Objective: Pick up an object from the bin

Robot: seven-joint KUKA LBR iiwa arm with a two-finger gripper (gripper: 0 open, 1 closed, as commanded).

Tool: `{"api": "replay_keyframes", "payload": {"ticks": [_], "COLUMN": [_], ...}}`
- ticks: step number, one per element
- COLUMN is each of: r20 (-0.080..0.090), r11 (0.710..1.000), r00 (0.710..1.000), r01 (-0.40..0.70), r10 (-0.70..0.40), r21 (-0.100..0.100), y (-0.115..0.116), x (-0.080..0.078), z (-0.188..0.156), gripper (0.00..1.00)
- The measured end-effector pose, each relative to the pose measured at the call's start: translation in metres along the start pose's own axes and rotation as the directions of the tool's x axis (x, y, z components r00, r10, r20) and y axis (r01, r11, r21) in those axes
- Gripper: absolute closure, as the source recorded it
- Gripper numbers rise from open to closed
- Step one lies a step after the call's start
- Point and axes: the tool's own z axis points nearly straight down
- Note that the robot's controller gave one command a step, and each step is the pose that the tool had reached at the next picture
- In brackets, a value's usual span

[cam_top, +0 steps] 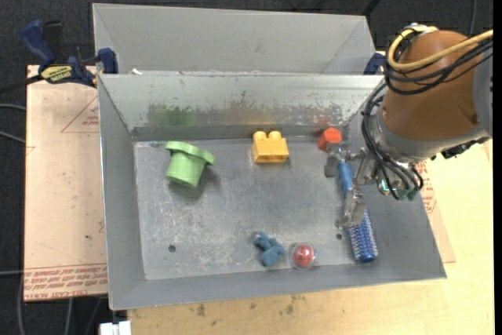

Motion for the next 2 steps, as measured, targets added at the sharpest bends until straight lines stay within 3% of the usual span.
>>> {"api": "replay_keyframes", "payload": {"ticks": [1,2], "r20": [-0.002,0.019], "r11": [0.999,0.91], "r00": [0.999,0.91], "r01": [0.054,0.415], "r10": [-0.054,-0.415], "r21": [-0.002,0.006], "y": [0.09,0.09], "x": [0.029,0.02], "z": [0.119,0.152], "gripper": [0.0,0.0]}}
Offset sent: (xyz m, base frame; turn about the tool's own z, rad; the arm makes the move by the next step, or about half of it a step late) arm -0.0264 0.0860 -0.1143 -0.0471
